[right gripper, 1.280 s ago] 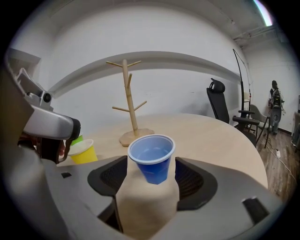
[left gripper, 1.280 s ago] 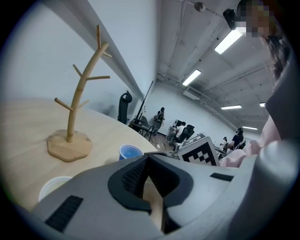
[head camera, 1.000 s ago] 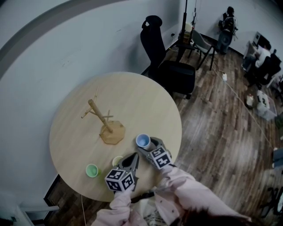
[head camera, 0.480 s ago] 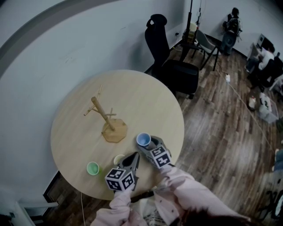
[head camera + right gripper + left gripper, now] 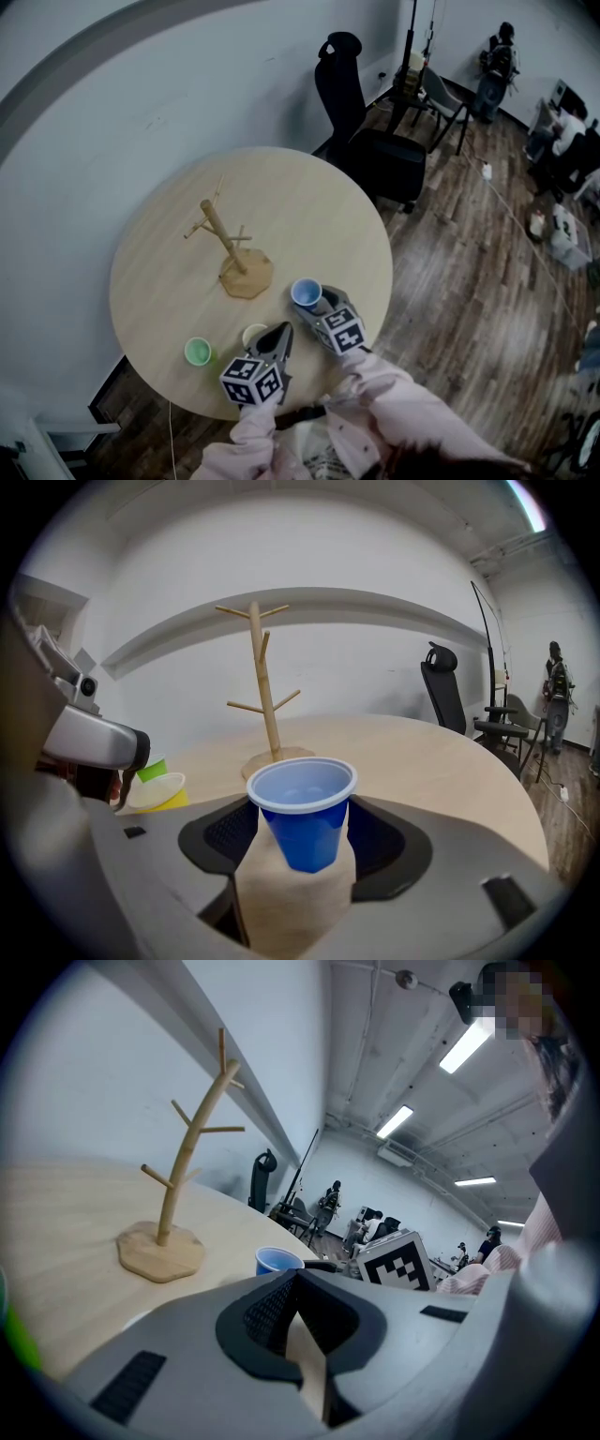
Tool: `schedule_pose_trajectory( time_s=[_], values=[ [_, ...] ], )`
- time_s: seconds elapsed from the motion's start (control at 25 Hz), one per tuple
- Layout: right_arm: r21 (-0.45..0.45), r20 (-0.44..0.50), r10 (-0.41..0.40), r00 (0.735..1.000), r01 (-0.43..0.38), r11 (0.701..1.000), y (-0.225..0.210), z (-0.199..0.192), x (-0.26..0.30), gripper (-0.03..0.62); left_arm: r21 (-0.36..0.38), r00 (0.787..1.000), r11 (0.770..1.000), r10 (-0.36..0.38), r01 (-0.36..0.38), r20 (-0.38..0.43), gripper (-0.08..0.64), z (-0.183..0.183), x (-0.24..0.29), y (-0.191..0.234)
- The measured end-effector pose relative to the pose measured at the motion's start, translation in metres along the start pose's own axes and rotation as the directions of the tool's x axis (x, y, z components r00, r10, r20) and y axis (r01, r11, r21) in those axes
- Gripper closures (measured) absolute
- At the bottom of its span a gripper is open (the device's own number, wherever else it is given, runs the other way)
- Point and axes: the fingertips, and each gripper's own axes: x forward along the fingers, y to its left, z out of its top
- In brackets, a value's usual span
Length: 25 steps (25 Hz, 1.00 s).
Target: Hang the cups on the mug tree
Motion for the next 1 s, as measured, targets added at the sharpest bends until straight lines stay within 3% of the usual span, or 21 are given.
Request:
schedule_pose_trajectory(
  time_s=[1.0],
  values=[
    [-0.123, 0.069, -0.014, 0.998, 0.023, 0.992, 0.014, 0.064, -0.013, 0.305, 0.02, 0.994, 0.998, -0.062, 0.061, 0.095, 0.558, 0.03, -0.016, -0.013]
  ],
)
